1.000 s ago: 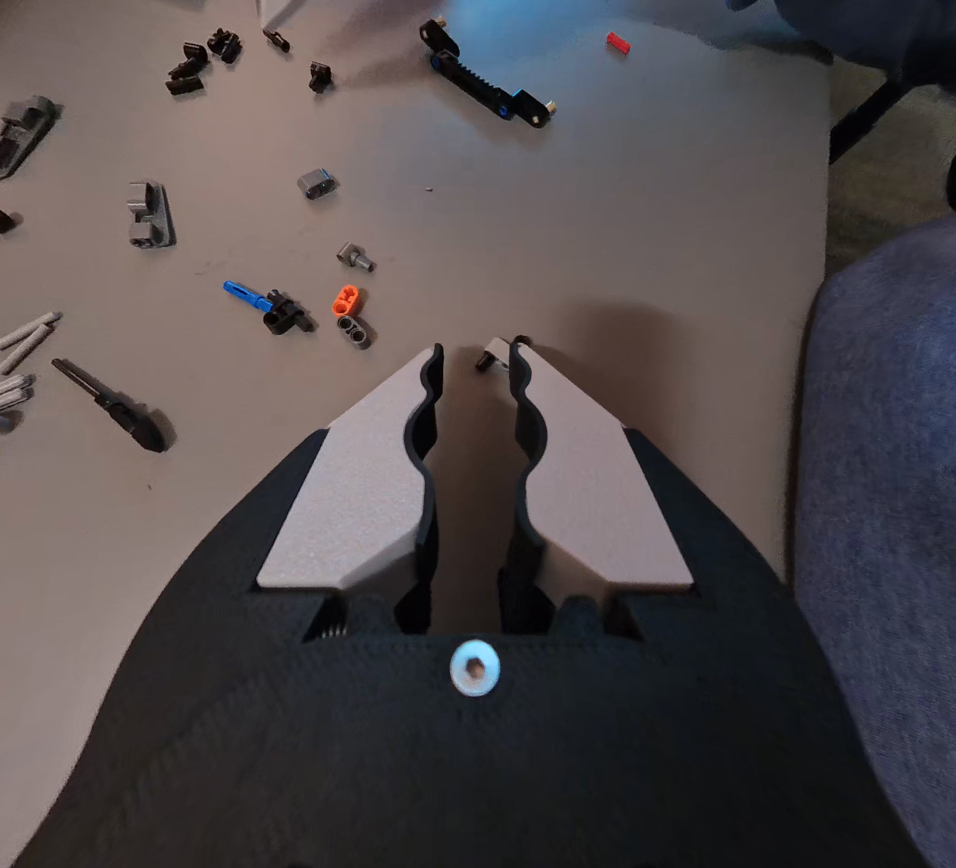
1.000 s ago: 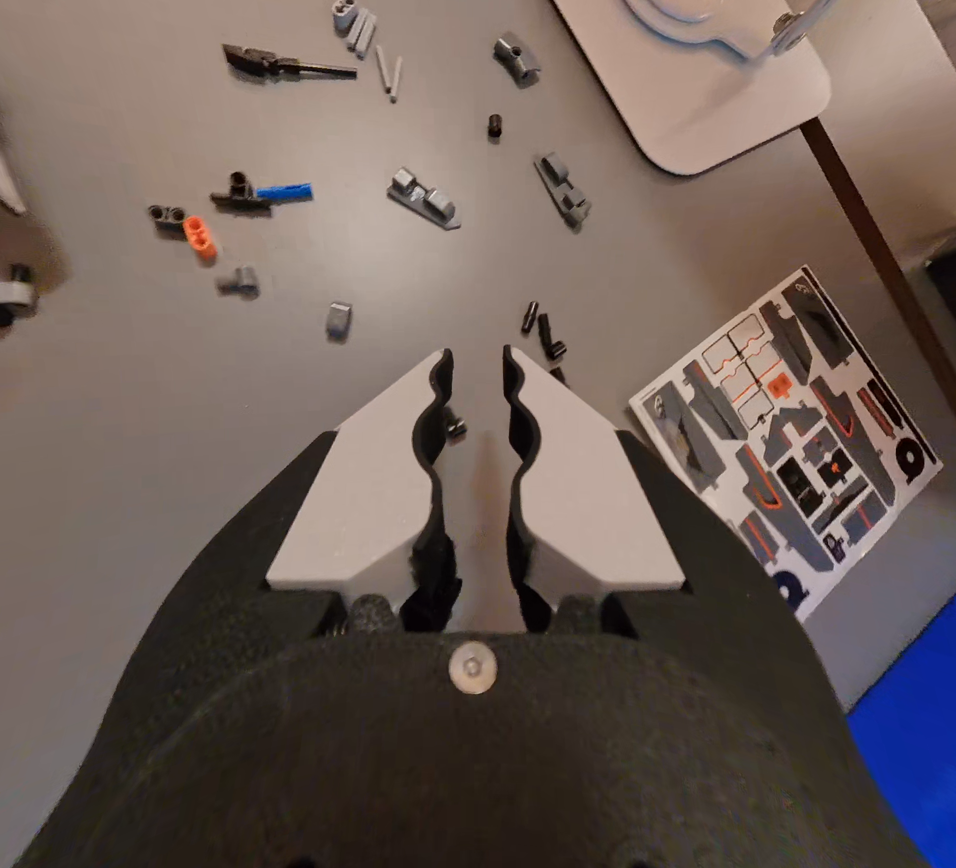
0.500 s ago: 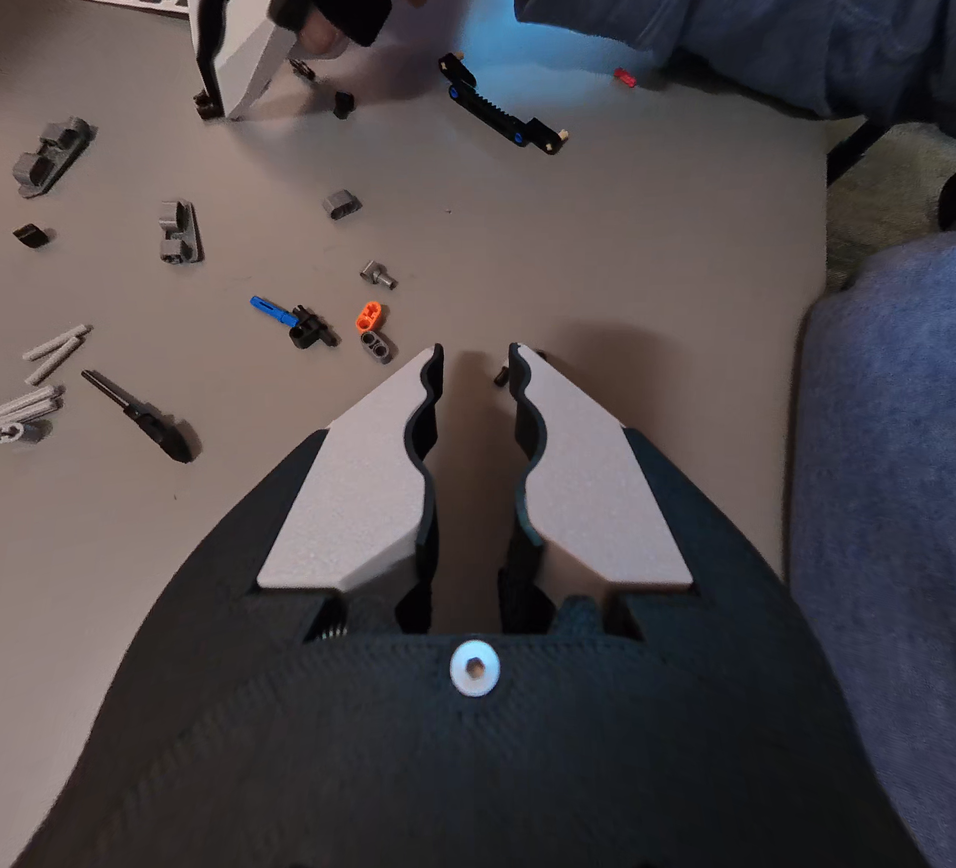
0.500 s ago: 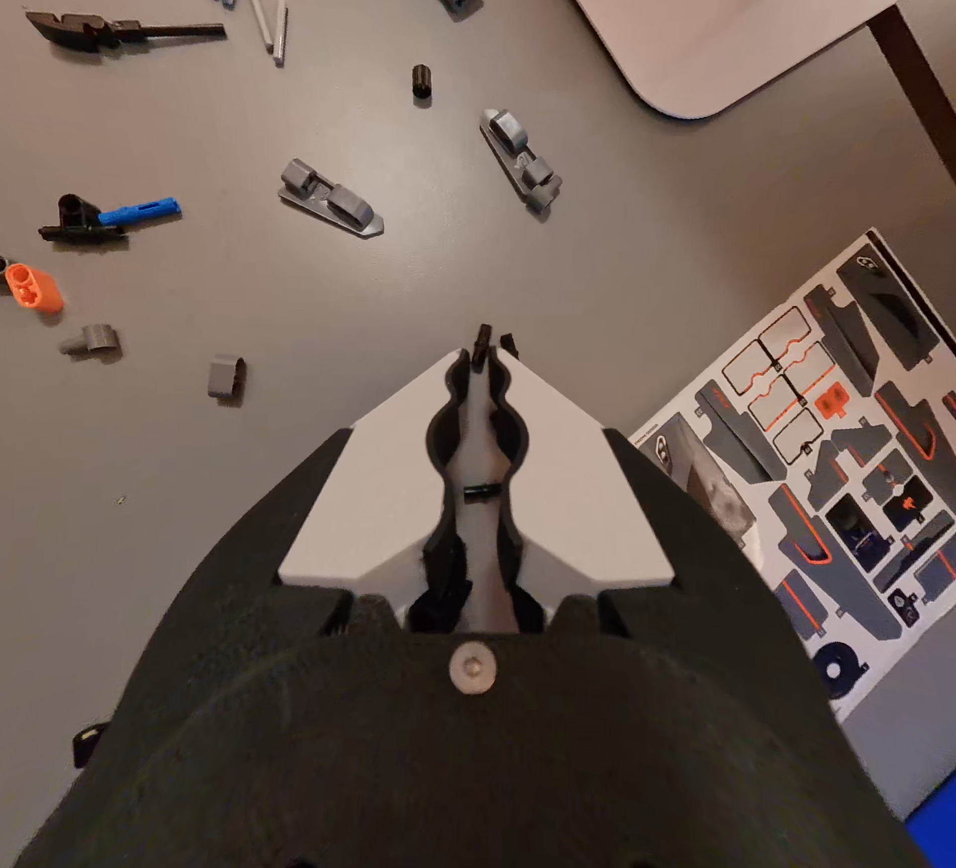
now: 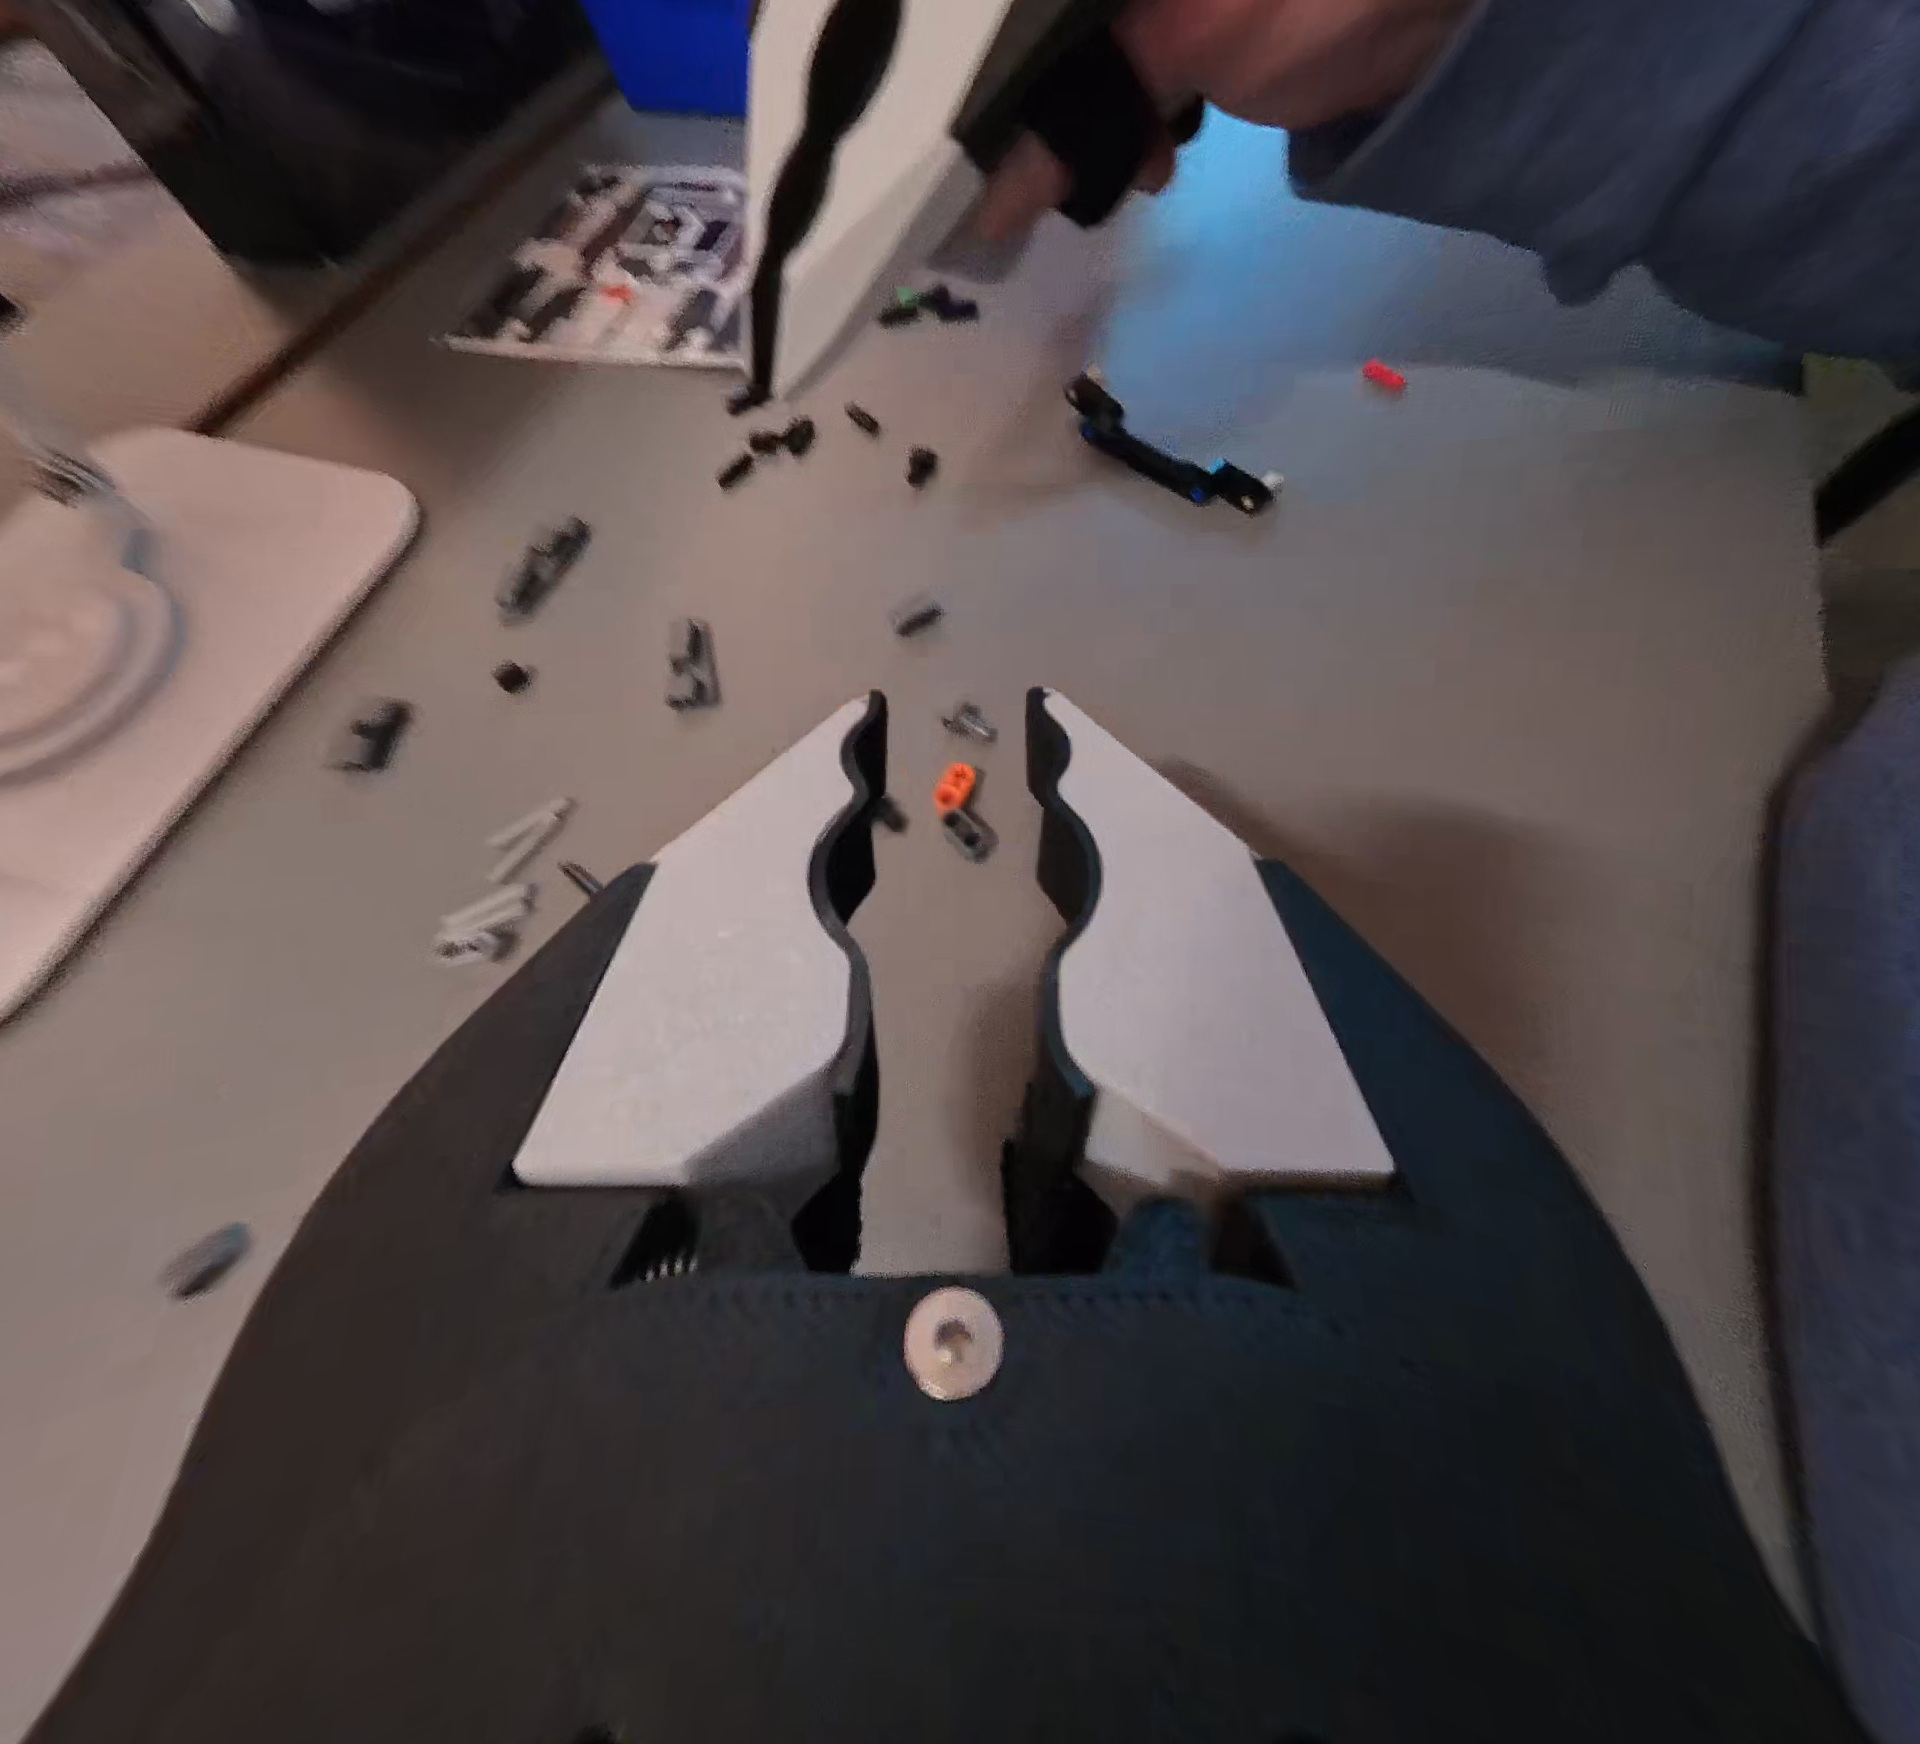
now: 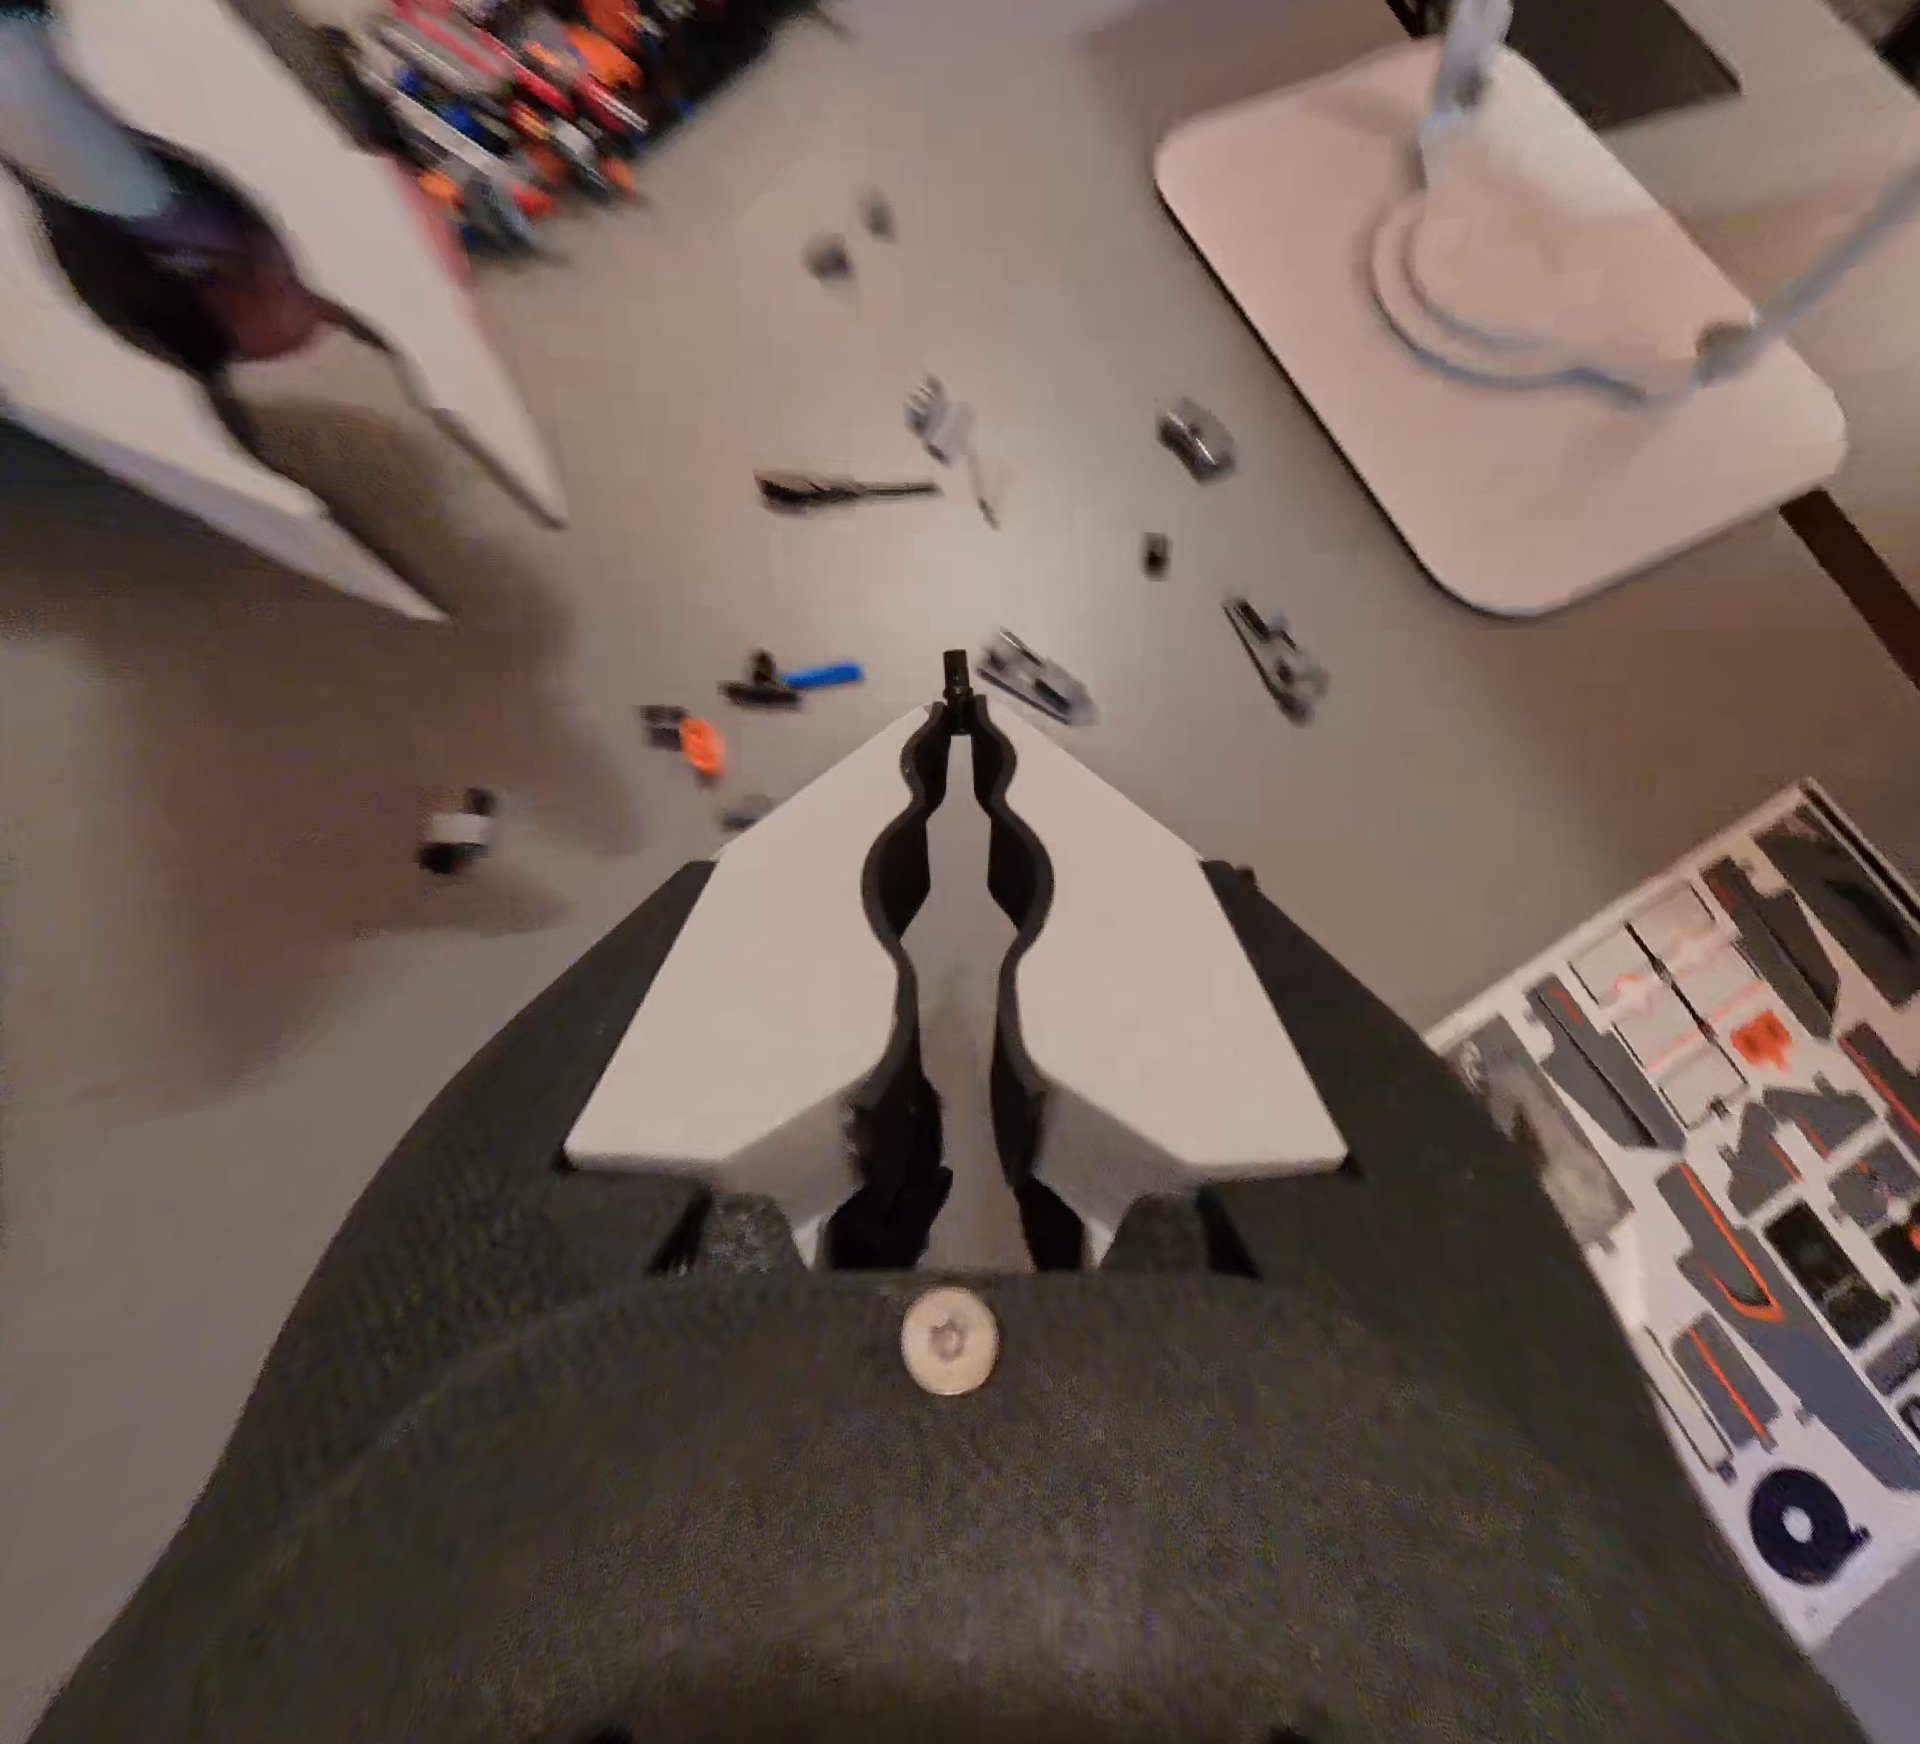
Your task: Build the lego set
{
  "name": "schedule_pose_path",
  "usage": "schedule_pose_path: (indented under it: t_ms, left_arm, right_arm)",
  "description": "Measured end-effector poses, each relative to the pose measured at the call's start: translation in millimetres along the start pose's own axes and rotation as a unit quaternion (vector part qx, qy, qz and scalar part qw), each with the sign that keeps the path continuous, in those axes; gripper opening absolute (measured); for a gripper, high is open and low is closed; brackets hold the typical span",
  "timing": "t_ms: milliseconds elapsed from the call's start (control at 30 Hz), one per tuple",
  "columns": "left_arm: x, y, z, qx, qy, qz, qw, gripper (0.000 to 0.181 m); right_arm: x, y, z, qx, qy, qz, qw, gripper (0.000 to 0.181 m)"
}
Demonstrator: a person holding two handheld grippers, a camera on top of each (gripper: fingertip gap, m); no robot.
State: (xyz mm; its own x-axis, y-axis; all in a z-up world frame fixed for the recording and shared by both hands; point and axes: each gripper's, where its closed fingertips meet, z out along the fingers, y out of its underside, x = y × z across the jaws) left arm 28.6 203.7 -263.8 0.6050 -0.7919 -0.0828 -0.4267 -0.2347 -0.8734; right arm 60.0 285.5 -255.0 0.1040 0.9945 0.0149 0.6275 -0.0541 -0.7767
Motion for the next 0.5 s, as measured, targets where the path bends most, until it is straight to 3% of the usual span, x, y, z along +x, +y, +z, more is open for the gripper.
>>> schedule_pose_path:
  t_ms: [233, 500]
  left_arm:
    - [-14, -46, -25, 0.066, -0.075, 0.086, 0.991, 0.03]
    - [-16, -69, -54, 0.085, -0.122, 0.175, 0.973, 0.029]
  right_arm:
    - [-70, -57, -20, 0.069, -0.099, 0.003, 0.993, 0.001]
    - [-103, -85, -24, 0.103, -0.16, 0.028, 0.981, 0.001]
